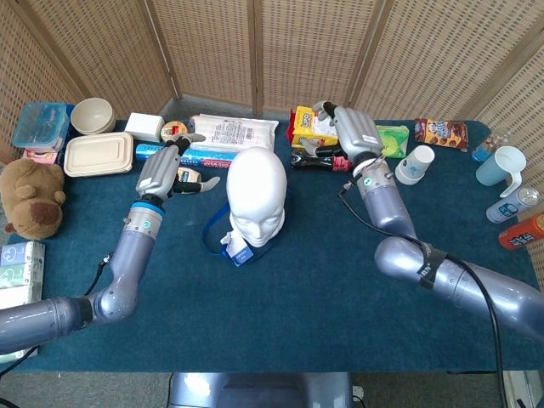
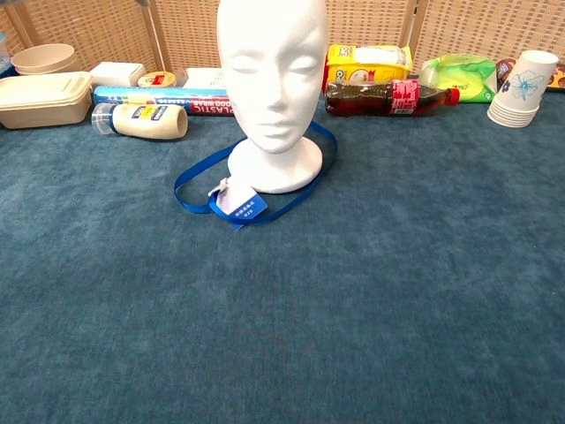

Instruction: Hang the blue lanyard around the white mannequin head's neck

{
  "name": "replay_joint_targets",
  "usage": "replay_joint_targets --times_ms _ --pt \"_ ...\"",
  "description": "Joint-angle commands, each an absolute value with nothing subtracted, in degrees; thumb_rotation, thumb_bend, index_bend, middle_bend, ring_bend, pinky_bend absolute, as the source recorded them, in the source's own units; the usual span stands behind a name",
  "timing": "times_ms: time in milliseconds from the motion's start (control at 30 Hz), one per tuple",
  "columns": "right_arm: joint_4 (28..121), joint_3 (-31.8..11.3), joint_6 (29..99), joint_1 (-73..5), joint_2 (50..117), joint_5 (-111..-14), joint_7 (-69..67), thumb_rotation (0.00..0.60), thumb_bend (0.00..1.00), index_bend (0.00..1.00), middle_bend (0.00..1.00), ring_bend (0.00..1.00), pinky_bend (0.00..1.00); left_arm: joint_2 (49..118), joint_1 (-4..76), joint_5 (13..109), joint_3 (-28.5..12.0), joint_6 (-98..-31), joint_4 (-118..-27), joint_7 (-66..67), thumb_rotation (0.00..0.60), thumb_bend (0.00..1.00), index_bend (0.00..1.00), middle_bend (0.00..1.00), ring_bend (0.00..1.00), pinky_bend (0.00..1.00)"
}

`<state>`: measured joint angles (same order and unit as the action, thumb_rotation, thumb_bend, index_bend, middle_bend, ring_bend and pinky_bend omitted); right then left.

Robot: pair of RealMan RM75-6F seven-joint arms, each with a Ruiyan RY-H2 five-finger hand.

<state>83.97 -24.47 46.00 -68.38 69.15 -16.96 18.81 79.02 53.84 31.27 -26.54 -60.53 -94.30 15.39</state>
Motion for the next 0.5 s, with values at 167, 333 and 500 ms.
replay_joint_targets --times_ms 167,333,500 --pt "90.0 -25.9 50.9 -62.3 66.0 -25.6 12.4 0.372 0.35 0.2 0.27 0.29 0.38 73.0 50.0 34.4 -24.4 -60.4 -99.5 14.6 0.426 0.18 0.18 0.18 0.05 0.2" --pt "93.4 -25.1 54.2 -59.0 64.3 -29.9 10.9 0.375 0.35 0.2 0.27 0.29 0.37 69.2 47.3 36.7 -22.2 -60.2 -102.4 14.4 0.431 0.18 0.18 0.18 0.05 0.2" --pt "98.6 -22.3 59.6 -53.2 61.6 -37.1 10.0 0.374 0.34 0.2 0.28 0.29 0.37 64.7 42.4 42.3 -17.9 -61.2 -105.4 13.1 0.437 0.18 0.18 0.18 0.05 0.2"
